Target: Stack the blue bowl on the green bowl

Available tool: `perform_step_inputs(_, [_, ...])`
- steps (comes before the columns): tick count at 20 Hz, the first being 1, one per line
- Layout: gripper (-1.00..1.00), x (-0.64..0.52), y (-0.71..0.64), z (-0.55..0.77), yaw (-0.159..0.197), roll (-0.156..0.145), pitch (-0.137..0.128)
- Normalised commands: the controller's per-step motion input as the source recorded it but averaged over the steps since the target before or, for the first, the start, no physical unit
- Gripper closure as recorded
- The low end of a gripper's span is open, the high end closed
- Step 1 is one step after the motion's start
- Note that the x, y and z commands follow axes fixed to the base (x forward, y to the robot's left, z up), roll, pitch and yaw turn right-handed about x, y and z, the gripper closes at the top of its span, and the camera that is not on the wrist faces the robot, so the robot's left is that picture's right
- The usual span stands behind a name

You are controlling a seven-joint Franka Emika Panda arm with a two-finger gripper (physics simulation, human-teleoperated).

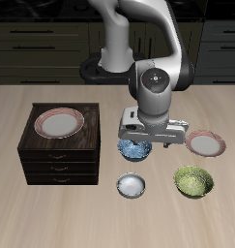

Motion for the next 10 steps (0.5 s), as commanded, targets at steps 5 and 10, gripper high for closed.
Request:
perform_step_inputs(5, [-1.00, -0.11, 0.10, -0.37, -0.028, 0.038, 0.054])
perform_step_inputs(10, [1.00, -0.06, 0.10, -0.28, 0.001, 0.044, 0.020])
